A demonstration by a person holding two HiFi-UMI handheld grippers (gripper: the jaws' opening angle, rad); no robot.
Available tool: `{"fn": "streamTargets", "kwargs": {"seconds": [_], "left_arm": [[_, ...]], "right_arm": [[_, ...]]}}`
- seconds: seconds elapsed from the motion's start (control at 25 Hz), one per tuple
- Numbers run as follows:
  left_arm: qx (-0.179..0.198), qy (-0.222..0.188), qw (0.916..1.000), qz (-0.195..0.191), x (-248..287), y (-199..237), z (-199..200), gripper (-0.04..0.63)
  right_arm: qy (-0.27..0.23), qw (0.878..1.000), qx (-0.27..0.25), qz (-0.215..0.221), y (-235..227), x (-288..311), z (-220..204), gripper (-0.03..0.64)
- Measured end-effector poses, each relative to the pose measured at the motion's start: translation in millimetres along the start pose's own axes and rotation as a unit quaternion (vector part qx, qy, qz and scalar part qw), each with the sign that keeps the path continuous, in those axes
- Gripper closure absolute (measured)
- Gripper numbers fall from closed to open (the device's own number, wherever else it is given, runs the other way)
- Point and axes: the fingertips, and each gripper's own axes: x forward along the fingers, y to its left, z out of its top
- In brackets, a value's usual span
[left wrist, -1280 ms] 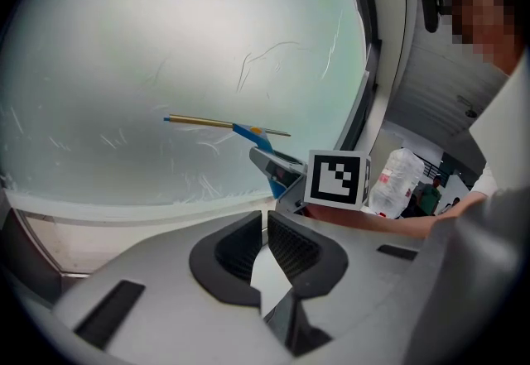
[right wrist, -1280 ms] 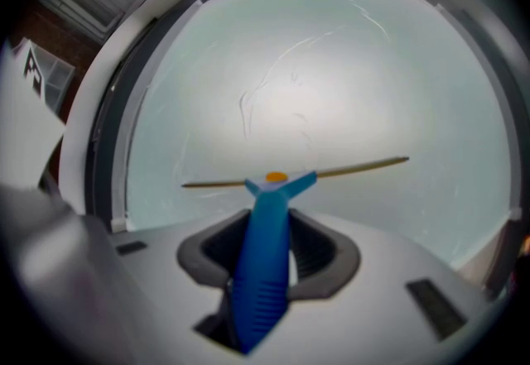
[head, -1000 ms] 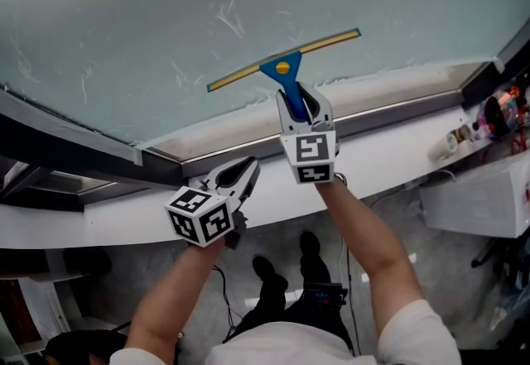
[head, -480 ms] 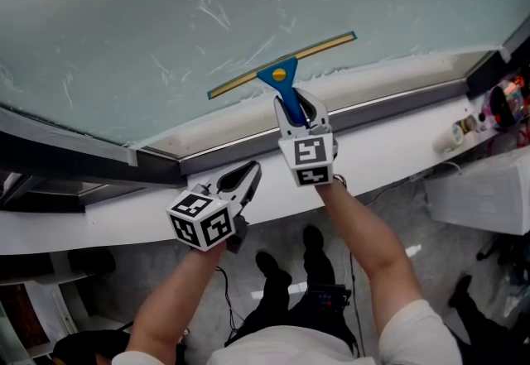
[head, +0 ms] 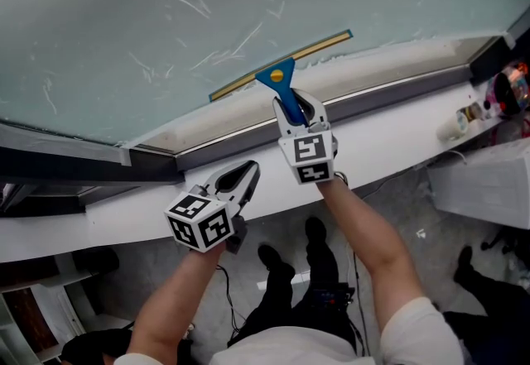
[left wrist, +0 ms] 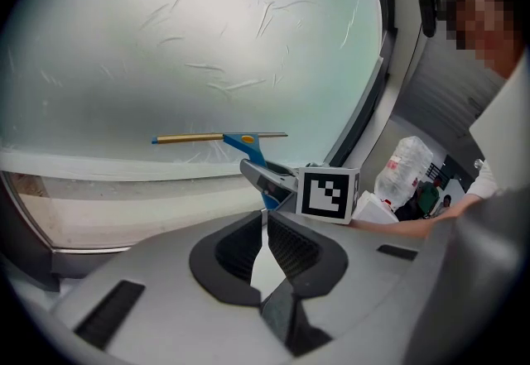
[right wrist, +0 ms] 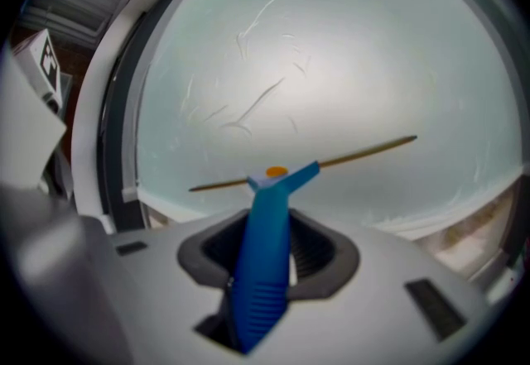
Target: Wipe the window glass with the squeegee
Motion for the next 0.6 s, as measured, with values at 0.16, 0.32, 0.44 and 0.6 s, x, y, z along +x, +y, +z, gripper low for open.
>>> {"fn": "streamTargets", "kwargs": {"seconds": [0.16,0.32,0.44,0.6], "left_arm": [[-0.005,0.005,1.0000,-0.002,6.1,1.1,-6.4,0.549],[-0.008,0.009,0.9999,-0.004,12.1,1.9,-9.2,0.549],[-0.009,0.010,0.9999,-0.005,15.3,2.0,-10.1,0.549],[-0.011,0.011,0.9999,-0.006,18.4,0.1,-11.3,0.549]], "right_arm": [[0.013,1.000,0.002,0.004,-1.3,1.2,-13.4,0.469],[0.037,0.999,0.006,0.001,-5.6,3.3,-34.2,0.469],[0.046,0.999,0.003,0.002,-7.0,3.9,-43.2,0.469],[0.059,0.998,0.001,0.002,-7.6,3.7,-52.5,0.469]]}}
